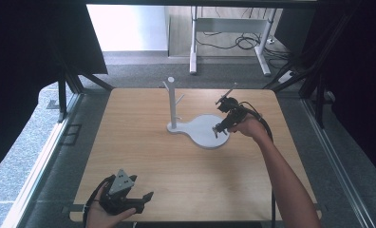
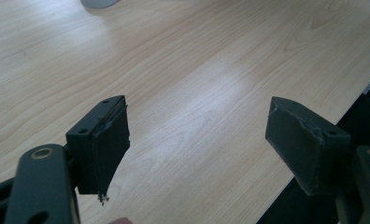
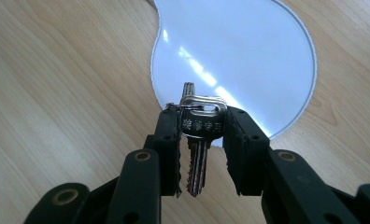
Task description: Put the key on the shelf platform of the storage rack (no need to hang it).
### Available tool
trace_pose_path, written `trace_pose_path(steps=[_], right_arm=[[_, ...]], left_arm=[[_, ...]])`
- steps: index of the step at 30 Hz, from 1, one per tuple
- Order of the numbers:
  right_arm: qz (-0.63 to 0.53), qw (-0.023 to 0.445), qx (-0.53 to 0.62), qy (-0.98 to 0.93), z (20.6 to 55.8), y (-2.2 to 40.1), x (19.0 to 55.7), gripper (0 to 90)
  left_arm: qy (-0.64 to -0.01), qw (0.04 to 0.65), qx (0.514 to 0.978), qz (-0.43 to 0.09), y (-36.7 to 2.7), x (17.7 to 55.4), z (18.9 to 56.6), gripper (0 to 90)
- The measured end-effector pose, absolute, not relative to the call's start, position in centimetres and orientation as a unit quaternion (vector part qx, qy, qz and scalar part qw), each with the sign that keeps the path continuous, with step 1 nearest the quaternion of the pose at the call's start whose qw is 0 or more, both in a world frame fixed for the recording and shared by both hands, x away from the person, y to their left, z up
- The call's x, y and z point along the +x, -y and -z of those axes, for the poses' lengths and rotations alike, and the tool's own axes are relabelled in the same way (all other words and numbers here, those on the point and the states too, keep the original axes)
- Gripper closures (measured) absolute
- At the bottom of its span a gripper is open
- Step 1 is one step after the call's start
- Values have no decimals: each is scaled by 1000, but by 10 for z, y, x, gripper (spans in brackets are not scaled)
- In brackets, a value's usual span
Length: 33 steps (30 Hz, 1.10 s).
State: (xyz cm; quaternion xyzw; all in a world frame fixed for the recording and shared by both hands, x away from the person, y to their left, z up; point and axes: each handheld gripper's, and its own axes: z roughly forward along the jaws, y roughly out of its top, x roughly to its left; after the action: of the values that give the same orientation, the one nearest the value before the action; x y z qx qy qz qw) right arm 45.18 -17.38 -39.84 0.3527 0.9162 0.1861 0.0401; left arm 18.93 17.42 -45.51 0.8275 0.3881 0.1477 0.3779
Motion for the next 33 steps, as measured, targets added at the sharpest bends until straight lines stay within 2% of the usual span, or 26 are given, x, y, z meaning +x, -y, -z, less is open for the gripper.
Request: trace_pose_path(steps=[17, 33], right_arm=[[-197, 33, 359, -912, 414, 151, 482, 678], [-189, 29, 370, -909, 439, 144, 494, 678]], left_arm=[[-396, 389, 818, -151, -185, 189, 453, 222], [-392, 392, 818, -154, -183, 186, 450, 222]])
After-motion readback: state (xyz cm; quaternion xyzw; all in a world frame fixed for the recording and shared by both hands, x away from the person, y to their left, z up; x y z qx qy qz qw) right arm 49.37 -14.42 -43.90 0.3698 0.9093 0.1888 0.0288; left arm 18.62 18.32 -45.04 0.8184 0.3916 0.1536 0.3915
